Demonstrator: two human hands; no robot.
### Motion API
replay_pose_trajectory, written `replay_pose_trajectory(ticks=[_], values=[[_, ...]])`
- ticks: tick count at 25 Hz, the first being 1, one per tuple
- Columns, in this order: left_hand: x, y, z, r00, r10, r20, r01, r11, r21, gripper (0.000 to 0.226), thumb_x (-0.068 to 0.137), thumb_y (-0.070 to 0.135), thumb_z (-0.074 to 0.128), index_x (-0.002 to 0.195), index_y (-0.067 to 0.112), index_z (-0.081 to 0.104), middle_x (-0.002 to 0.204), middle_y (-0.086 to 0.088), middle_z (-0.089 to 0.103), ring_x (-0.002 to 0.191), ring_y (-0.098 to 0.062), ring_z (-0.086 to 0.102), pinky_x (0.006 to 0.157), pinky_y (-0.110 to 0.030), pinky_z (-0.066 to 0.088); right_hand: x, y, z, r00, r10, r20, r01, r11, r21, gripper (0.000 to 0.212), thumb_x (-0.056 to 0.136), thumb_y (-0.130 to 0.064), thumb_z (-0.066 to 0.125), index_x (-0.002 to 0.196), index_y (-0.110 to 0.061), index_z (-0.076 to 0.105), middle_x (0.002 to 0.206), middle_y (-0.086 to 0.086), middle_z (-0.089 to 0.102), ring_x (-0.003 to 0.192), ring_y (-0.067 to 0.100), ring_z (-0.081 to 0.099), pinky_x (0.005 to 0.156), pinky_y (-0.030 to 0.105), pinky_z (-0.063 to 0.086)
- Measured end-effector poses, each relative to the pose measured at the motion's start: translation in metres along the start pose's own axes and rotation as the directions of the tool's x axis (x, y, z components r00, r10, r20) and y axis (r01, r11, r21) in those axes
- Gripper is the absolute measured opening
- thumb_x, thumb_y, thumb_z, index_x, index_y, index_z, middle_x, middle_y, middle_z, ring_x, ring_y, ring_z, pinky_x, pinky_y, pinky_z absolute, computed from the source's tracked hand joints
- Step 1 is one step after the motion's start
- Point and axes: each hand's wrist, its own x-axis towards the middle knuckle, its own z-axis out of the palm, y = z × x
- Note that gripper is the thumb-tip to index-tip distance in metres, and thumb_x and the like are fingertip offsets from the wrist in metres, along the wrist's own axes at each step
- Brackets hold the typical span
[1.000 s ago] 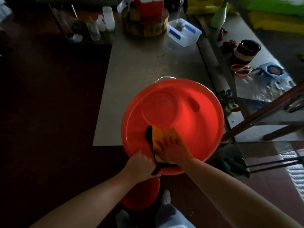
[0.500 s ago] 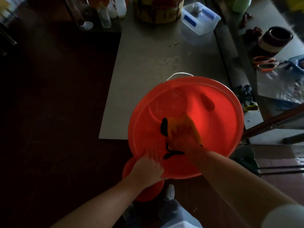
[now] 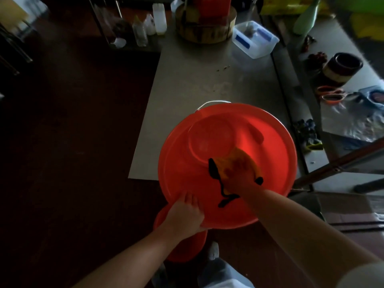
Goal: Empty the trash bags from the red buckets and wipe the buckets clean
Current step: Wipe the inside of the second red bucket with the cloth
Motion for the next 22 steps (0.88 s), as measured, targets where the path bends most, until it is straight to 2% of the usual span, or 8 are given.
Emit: replay_pose_trajectory(ticks=[4,6,8,10,12,14,19,22], values=[[0.004,0.001,-0.009,0.989,0.070,-0.128,-0.072,0.997,-0.011,0.069,0.066,0.084,0.062,0.065,0.016,0.072,0.069,-0.008,0.068,0.066,-0.025,0.064,0.069,-0.032,0.052,-0.048,-0.048,0.015,0.972,-0.128,0.198,0.160,0.974,-0.157,0.071,0.099,-0.065,0.016,0.159,-0.027,0.022,0.166,0.014,0.018,0.151,0.040,0.015,0.120,0.060,0.007],[0.005,0.000,-0.015,0.987,0.067,-0.147,-0.071,0.997,-0.021,0.066,0.064,0.083,0.063,0.063,0.018,0.070,0.066,-0.005,0.066,0.063,-0.024,0.062,0.064,-0.031,0.049,-0.057,-0.046,0.013,0.954,-0.198,0.224,0.242,0.952,-0.188,0.100,0.077,-0.081,-0.015,0.159,-0.034,0.017,0.167,0.010,0.016,0.152,0.037,0.015,0.120,0.059,0.009],[0.001,-0.003,-0.018,0.991,0.063,-0.115,-0.066,0.998,-0.023,0.064,0.068,0.082,0.062,0.065,0.018,0.071,0.070,-0.005,0.068,0.067,-0.025,0.064,0.068,-0.034,0.048,-0.056,-0.026,-0.002,0.953,-0.205,0.221,0.267,0.915,-0.303,0.115,0.060,-0.077,-0.026,0.158,-0.038,0.021,0.167,0.007,0.018,0.153,0.034,0.015,0.121,0.057,0.007],[-0.004,-0.003,-0.030,0.996,0.087,-0.035,-0.088,0.996,-0.017,0.067,0.081,0.077,0.053,0.084,0.012,0.074,0.089,-0.012,0.072,0.087,-0.031,0.066,0.083,-0.042,0.047,-0.062,-0.001,-0.020,0.977,-0.137,0.163,0.199,0.856,-0.478,0.094,0.076,-0.071,-0.011,0.156,-0.038,0.027,0.166,0.007,0.021,0.152,0.033,0.014,0.120,0.056,0.001],[-0.003,-0.001,-0.033,0.993,0.111,-0.044,-0.110,0.994,0.026,0.071,0.090,0.071,0.046,0.103,0.005,0.070,0.107,-0.018,0.069,0.103,-0.035,0.062,0.094,-0.047,0.041,-0.070,0.019,-0.032,0.991,-0.023,0.134,0.097,0.812,-0.576,0.068,0.096,-0.066,0.019,0.158,-0.038,0.024,0.168,0.008,0.015,0.154,0.033,0.006,0.121,0.058,-0.006],[-0.002,0.000,-0.035,0.992,0.129,-0.017,-0.127,0.990,0.058,0.069,0.093,0.068,0.043,0.105,0.004,0.067,0.109,-0.019,0.067,0.105,-0.035,0.060,0.095,-0.048,0.038,-0.082,0.016,-0.029,0.982,0.076,0.173,0.030,0.843,-0.537,0.070,0.097,-0.065,0.031,0.159,-0.036,0.019,0.169,0.010,0.007,0.155,0.033,-0.001,0.119,0.059,-0.010],[-0.005,0.000,-0.041,0.988,0.152,0.008,-0.152,0.983,0.106,0.052,0.097,0.057,0.046,0.108,0.012,0.069,0.110,-0.012,0.068,0.105,-0.031,0.060,0.096,-0.041,0.038,-0.114,-0.052,0.000,0.952,0.016,0.307,0.045,0.980,-0.192,0.071,0.100,-0.065,0.018,0.162,-0.032,0.004,0.169,0.013,-0.002,0.154,0.040,-0.003,0.118,0.065,-0.001],[-0.008,-0.005,-0.044,0.992,0.129,0.003,-0.129,0.988,0.085,0.060,0.088,0.071,0.049,0.089,0.017,0.073,0.091,-0.007,0.072,0.087,-0.025,0.066,0.084,-0.036,0.043,-0.127,-0.052,-0.008,0.967,-0.023,0.253,0.079,0.974,-0.212,0.067,0.101,-0.064,0.013,0.160,-0.035,0.009,0.169,0.008,0.006,0.155,0.035,0.003,0.121,0.060,0.003]])
